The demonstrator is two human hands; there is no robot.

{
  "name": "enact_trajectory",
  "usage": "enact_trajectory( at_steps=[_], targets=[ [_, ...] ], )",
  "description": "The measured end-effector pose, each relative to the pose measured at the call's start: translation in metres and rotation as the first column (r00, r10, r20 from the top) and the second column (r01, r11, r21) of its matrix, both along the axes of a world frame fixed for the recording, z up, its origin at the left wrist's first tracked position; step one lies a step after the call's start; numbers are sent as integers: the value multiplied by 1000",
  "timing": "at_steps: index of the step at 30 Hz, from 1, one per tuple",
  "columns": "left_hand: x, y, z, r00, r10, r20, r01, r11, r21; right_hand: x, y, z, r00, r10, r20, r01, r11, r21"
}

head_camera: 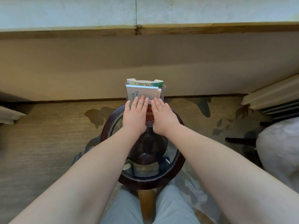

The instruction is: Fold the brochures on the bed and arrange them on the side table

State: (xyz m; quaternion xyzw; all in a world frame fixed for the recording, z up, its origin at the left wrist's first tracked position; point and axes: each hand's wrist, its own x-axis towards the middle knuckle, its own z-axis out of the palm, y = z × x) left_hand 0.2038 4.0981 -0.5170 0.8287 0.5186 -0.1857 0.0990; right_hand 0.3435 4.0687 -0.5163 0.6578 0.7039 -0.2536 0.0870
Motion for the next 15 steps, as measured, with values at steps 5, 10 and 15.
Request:
enact_trajectory(
  at_steps=[5,10,15],
  targets=[
    [16,9,23,999,31,-41,-35,996,-84,5,18,16,999,39,12,-38,996,-85],
    [18,17,64,994,45,-99,-48,999,-21,12,17,52,998,30,48,-25,995,-99],
    [7,26,120,995,62,-77,-55,994,89,20,26,95,999,13,51,-13,1000,-6]
  ],
)
